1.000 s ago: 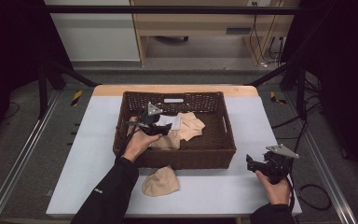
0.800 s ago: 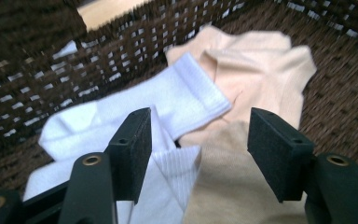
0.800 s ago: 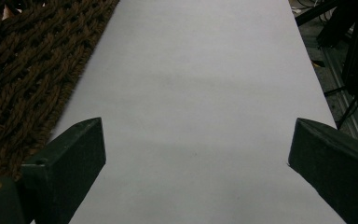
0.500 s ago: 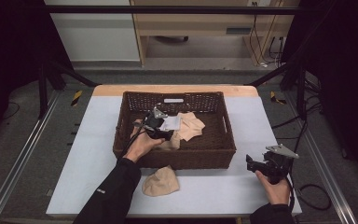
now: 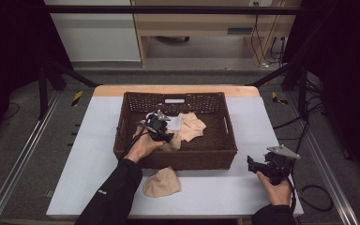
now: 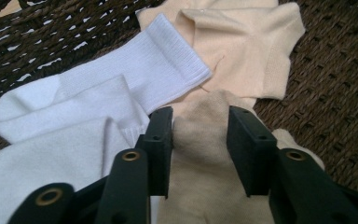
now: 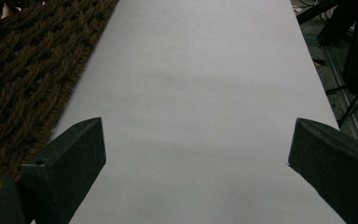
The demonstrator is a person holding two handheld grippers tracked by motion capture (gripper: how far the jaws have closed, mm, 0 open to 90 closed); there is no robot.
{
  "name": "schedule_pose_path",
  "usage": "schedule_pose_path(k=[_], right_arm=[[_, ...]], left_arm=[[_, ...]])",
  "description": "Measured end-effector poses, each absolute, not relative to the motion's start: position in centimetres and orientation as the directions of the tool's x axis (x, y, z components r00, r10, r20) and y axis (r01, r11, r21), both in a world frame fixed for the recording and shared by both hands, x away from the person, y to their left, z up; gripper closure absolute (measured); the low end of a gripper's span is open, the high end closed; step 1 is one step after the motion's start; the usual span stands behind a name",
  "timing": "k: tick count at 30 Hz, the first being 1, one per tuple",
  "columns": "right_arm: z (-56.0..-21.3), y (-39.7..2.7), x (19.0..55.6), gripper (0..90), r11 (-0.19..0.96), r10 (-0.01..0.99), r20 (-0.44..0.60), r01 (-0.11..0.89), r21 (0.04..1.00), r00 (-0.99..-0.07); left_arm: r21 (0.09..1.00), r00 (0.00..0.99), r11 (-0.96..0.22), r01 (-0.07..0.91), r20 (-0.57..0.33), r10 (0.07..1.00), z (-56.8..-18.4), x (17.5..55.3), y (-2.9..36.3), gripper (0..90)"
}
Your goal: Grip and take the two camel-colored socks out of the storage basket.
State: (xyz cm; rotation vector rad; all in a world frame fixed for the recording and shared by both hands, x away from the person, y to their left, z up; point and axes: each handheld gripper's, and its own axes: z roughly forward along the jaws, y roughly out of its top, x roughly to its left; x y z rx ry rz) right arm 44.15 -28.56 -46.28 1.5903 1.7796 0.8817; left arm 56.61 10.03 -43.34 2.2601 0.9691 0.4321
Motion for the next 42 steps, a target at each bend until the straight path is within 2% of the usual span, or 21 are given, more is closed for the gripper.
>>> schedule_pose_path(k=[4,12,20,30,32,35,37,38,41,42], right_arm=[[-46.3,-28.6,44.1,4.2,0.068,0.993,0.001,0.602,0.795,-0.114],[-46.2,-28.6,44.1,4.2,0.065,0.994,0.004,0.603,0.795,-0.113],[-46.2,-28.7,44.1,4.3,0.06,0.994,0.009,0.601,0.797,-0.111],[-46.2,-28.7,44.1,4.3,0.058,0.994,0.011,0.601,0.797,-0.11],[-46.2,-28.7,44.1,4.1,0.052,0.994,0.018,0.597,0.801,-0.111],[-46.3,-28.6,44.3,4.2,0.057,0.993,0.021,0.61,0.79,-0.119],[-46.3,-28.6,44.2,4.2,0.061,0.992,0.017,0.608,0.791,-0.122],[-46.3,-28.6,44.2,4.1,0.06,0.993,0.017,0.605,0.794,-0.12],[-46.3,-28.5,44.2,4.1,0.066,0.992,0.014,0.61,0.79,-0.126],[-46.3,-28.5,44.2,4.3,0.066,0.992,0.016,0.613,0.788,-0.128]], left_arm=[[0.654,0.679,-0.542,0.528,0.058,0.732,-43.2,56.6,10.1,72.9],[0.687,0.678,-0.518,0.509,0.05,0.733,-42.5,56.4,10.5,85.7],[0.728,0.678,-0.478,0.492,0.023,0.734,-42.0,56.2,10.9,89.0],[0.714,0.68,-0.487,0.503,0.021,0.733,-42.2,56.4,10.8,88.7],[0.688,0.681,-0.506,0.521,0.022,0.732,-42.5,56.6,10.6,81.5],[0.688,0.688,-0.516,0.51,0.034,0.725,-42.7,56.9,10.3,60.0],[0.699,0.69,-0.515,0.496,0.043,0.723,-43.0,56.9,10.2,49.3],[0.696,0.701,-0.525,0.49,0.043,0.712,-43.1,56.9,10.2,49.3],[0.676,0.711,-0.541,0.5,0.036,0.702,-43.7,57.1,10.0,38.7],[0.672,0.71,-0.545,0.502,0.041,0.703,-43.8,57.2,10.0,39.0]])
